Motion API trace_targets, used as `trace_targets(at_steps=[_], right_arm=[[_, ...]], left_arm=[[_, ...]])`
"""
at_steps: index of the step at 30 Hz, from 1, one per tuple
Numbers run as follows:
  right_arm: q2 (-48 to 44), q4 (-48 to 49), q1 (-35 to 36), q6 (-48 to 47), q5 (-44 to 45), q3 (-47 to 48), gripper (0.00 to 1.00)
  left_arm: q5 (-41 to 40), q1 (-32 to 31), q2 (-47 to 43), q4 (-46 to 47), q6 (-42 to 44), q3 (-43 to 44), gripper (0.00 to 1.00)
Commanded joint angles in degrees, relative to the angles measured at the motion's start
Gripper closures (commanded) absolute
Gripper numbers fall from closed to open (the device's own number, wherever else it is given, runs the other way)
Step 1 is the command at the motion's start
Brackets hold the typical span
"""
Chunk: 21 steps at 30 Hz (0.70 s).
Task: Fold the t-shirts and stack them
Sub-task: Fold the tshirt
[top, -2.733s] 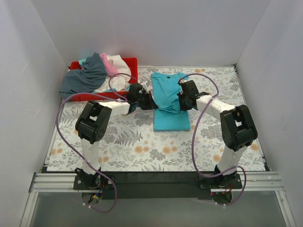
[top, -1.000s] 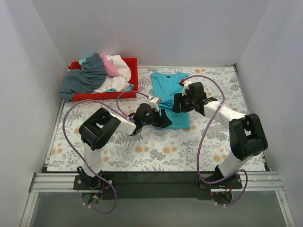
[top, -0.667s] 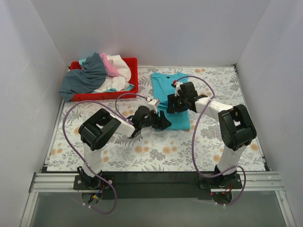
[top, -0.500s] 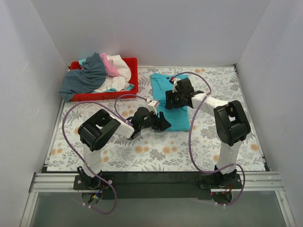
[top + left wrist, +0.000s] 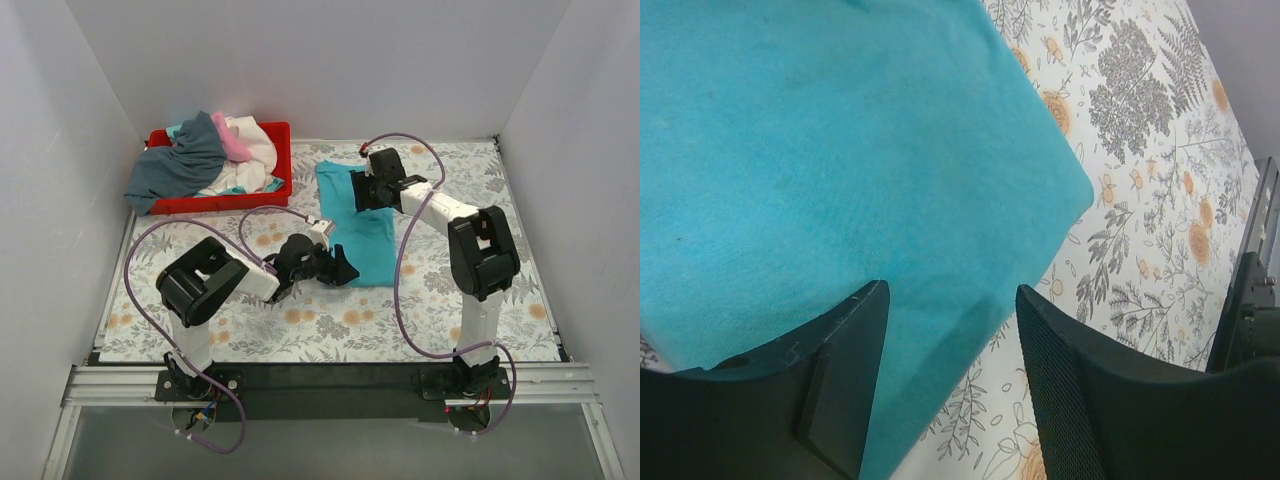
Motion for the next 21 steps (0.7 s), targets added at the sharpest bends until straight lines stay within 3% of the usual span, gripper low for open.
trace_targets(at_steps=[1, 7, 11, 18, 21], right_arm=[[-8.3, -0.5, 0.1, -0.2, 0.7, -4.5, 0.45], [-22.3, 1.0, 0.2, 2.3, -0.2, -19.0, 0.44], [-29.9, 5.6, 0.2, 4.7, -5.9, -30.7, 0.44], [-36.1, 6.4, 0.6, 6.0, -7.2, -40.4, 0.44], [-37.6, 6.4, 0.6, 6.6, -7.2, -42.5, 0.44]], left_arm=[[-1.1, -1.0, -3.2, -9.5, 0.8, -0.4, 0.49], [-2.6, -1.6, -9.1, -14.9, 0.9, 1.6, 0.47], [-6.3, -1.7, -15.1, -18.8, 1.4, 1.8, 0.46], [-16.5, -1.7, -22.9, -29.1, 1.1, 1.0, 0.44], [-20.3, -1.6, -22.4, -33.5, 0.7, 0.4, 0.44]])
